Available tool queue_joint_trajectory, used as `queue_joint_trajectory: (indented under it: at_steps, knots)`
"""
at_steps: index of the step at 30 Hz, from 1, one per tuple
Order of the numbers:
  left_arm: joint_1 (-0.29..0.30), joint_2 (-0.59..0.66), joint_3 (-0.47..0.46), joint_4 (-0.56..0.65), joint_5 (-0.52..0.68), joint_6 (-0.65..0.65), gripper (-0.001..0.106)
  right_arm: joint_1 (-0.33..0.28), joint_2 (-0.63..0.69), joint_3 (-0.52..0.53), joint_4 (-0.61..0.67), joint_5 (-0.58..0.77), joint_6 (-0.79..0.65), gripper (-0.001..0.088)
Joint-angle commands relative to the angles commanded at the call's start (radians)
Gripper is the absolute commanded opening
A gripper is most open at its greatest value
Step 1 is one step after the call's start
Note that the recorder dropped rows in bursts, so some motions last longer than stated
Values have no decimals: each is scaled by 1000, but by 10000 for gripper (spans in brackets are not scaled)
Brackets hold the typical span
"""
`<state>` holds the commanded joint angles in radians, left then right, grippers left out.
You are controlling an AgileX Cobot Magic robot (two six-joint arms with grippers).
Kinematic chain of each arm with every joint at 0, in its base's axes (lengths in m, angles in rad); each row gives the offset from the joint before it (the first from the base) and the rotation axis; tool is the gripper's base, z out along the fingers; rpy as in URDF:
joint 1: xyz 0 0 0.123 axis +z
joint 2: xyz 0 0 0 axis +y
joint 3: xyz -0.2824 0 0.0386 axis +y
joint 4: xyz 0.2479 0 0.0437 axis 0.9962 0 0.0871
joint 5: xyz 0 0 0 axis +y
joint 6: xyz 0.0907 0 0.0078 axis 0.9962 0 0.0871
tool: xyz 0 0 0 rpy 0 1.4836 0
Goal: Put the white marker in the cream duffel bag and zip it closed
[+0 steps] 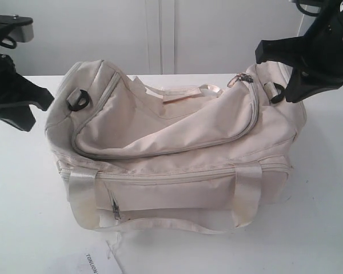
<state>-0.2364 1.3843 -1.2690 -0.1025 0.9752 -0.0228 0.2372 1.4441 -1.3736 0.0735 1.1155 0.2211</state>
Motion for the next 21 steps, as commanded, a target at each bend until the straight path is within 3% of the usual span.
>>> queue_joint_trajectory:
  at_steps: [6, 12, 21]
  knots:
    - [139, 0, 8, -150, 28, 77, 0, 0, 0, 0, 0, 0, 0, 0]
    - [248, -37, 61, -163, 16, 77, 0, 0, 0, 0, 0, 0, 0, 0]
    - [272, -224, 192, -171, -52, 75, 0, 0, 0, 0, 0, 0, 0, 0]
